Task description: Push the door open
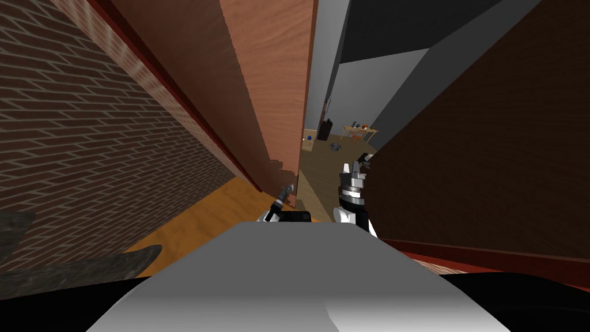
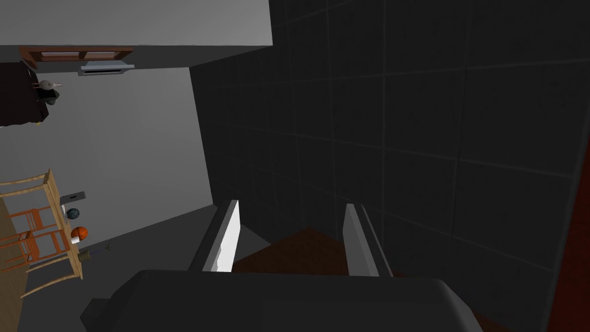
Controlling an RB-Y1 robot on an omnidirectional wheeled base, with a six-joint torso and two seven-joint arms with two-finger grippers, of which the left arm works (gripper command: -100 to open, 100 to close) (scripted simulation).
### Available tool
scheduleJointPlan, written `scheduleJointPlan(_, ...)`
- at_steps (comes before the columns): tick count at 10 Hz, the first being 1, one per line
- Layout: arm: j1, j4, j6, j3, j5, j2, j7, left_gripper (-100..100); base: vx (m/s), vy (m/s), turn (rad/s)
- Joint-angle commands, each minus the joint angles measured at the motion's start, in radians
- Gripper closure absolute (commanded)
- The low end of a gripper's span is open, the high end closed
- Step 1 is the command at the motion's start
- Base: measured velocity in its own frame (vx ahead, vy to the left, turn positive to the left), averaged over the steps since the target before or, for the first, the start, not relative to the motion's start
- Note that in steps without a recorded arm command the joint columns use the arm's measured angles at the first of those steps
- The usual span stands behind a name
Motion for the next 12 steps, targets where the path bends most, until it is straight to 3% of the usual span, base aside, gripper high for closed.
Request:
scheduleJointPlan(1,-0.004,0.005,0.0,0.016,0.006,0.002,-0.005,100,0.118,-0.054,0.028)
scheduleJointPlan(5,-0.011,0.014,0.001,0.044,0.016,0.004,-0.015,100,0.146,-0.099,0.04)
scheduleJointPlan(12,-0.032,0.042,0.003,0.133,0.047,0.0,-0.045,100,0.145,-0.12,0.061)
